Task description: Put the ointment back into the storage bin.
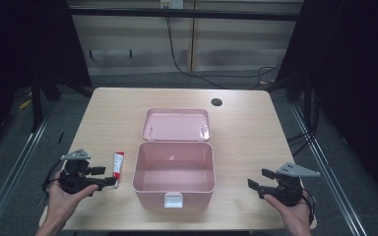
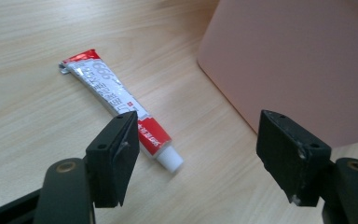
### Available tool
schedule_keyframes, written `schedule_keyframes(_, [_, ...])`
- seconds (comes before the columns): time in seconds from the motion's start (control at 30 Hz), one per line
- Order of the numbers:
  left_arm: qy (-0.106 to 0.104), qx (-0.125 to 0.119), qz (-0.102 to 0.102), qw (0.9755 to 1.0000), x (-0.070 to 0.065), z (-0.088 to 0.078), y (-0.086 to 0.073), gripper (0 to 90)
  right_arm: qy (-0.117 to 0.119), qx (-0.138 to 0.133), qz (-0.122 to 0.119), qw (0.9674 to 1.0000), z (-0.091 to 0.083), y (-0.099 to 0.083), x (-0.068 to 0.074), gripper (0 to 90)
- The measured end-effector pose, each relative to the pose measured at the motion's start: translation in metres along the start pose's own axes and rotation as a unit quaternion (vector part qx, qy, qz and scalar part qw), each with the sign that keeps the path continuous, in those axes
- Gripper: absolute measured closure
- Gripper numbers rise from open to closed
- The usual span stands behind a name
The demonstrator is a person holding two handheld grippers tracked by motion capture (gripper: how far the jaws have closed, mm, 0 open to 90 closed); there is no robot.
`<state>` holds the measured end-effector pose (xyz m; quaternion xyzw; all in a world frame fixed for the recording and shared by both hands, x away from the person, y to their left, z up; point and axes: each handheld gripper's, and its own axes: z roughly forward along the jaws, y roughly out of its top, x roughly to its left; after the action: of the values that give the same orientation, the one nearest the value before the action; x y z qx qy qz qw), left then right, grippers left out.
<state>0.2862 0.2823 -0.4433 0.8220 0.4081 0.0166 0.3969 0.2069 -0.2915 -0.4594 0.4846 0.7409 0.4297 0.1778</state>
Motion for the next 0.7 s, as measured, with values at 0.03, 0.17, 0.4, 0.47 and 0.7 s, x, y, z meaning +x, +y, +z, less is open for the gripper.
schedule_keyframes(0.03, [0.0,0.0,0.0,1.0,0.0,0.0,0.0,31.1,0.0,0.0,0.0,1.0,0.0,0.0,0.0,27.5])
schedule_keyframes(0.17, [-0.005,-0.014,-0.009,0.9998,0.001,-0.004,0.0,32.8,0.007,0.0,-0.019,0.9998,0.001,0.001,0.008,29.4])
schedule_keyframes(0.4, [-0.02,-0.009,-0.005,0.9997,-0.004,-0.009,0.004,38.1,0.009,-0.008,0.007,0.9999,-0.006,0.003,0.014,27.2])
schedule_keyframes(0.47, [-0.02,0.005,-0.011,0.9997,-0.004,-0.008,0.006,39.4,0.016,-0.009,0.013,0.9997,-0.007,0.004,0.016,27.3])
schedule_keyframes(0.7, [-0.004,0.052,-0.006,0.9986,-0.004,-0.007,0.015,42.9,0.023,0.001,0.017,0.9996,-0.007,0.005,0.017,30.0])
